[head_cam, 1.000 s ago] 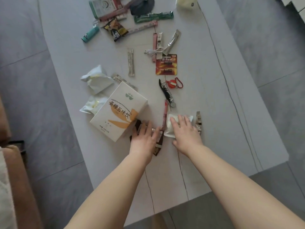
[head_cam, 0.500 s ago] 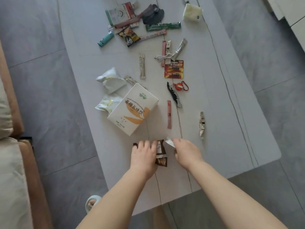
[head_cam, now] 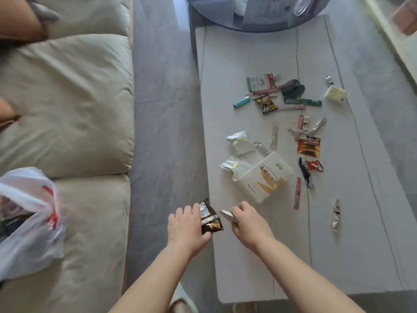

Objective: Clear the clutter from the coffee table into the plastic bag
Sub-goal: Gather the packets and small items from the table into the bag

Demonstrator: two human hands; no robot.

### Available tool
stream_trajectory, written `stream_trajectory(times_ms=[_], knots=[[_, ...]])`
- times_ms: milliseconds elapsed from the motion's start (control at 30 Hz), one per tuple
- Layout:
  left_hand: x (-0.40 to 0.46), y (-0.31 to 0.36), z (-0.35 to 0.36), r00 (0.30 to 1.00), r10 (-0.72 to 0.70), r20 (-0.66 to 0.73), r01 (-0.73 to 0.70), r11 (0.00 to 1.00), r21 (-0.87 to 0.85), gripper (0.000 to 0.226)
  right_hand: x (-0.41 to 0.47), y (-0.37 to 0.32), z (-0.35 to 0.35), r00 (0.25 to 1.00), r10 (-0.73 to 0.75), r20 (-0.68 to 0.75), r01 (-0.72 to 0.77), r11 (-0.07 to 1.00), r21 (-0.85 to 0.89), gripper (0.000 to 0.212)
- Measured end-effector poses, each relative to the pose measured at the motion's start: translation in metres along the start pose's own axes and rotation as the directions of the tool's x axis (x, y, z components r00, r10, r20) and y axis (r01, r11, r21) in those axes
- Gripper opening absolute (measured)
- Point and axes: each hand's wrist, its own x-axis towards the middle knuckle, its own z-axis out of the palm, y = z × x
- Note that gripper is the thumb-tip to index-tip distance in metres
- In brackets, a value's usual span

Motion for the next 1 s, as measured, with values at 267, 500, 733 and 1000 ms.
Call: stream_trajectory(times_ms=[267,500,733,1000], knots=[[-0.038,-0.178,-0.068,0.928,-0.315,-0.199,0.284,0.944,-0.169,0.08,0.027,-0.21,-0.019,0.995,-0.098,0.031,0.097,0.994,0.044,0.019],[-0.087,-0.337,-0.097,0.757,-0.575,-0.31,0.494,0.814,-0.304,0.081,0.036,-0.403,-0.005,0.97,-0.24,0.034,0.229,0.951,0.206,0.029],[-0.116,-0.44,-0.061,0.644,-0.743,-0.183,0.639,0.654,-0.405,0.072,0.048,-0.505,0.057,0.96,-0.247,0.13,0.2,0.933,0.299,0.037],[-0.111,-0.499,-0.04,0.6,-0.8,-0.022,0.696,0.535,-0.478,0.069,0.07,-0.558,0.102,0.963,-0.202,0.176,0.138,0.936,0.323,0.042]])
